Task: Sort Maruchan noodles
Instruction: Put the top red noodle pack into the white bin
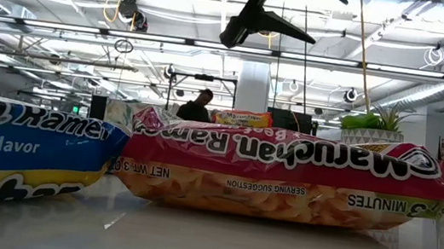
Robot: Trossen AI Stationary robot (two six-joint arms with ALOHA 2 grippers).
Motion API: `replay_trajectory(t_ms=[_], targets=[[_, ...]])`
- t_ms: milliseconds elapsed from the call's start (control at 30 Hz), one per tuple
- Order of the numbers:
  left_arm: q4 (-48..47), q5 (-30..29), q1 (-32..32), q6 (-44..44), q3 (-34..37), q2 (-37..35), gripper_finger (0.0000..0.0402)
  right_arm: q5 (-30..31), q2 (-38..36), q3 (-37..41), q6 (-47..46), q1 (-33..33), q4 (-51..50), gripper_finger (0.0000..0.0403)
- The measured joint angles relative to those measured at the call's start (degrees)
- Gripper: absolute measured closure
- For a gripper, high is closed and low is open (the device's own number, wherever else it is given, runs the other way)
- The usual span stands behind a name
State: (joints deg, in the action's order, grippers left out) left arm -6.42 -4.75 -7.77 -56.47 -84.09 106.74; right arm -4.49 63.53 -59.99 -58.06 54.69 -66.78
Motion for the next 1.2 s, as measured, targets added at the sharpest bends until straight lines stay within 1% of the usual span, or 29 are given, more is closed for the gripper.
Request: replay_trajectory(t_ms=[100,267,533,900,1033,1200], targets=[[-0.02,0.0,-0.02,-0.22,0.0,0.0,0.0151,0.06,0.0,0.45,-0.18,0.29,0.21,0.0287],[-0.02,-0.02,-0.02,-0.24,0.0,0.0,0.0151,-0.21,0.0,3.66,-3.04,0.82,1.93,0.0287],[-0.02,0.68,-0.02,-0.67,0.0,0.0,0.0151,-4.44,0.0,9.83,-6.33,0.98,8.86,0.0287],[-0.04,0.74,-0.02,-1.38,0.0,0.0,0.0151,-1.42,0.0,13.11,-6.99,0.99,8.97,0.0285],[-0.04,0.76,-0.02,-2.15,0.0,0.0,0.0151,-0.02,0.0,13.4,-6.13,0.99,8.83,0.0272],[-0.04,0.79,-0.02,-2.58,0.0,0.0,0.0151,1.28,-0.01,13.4,-6.0,0.99,8.61,0.0236]])
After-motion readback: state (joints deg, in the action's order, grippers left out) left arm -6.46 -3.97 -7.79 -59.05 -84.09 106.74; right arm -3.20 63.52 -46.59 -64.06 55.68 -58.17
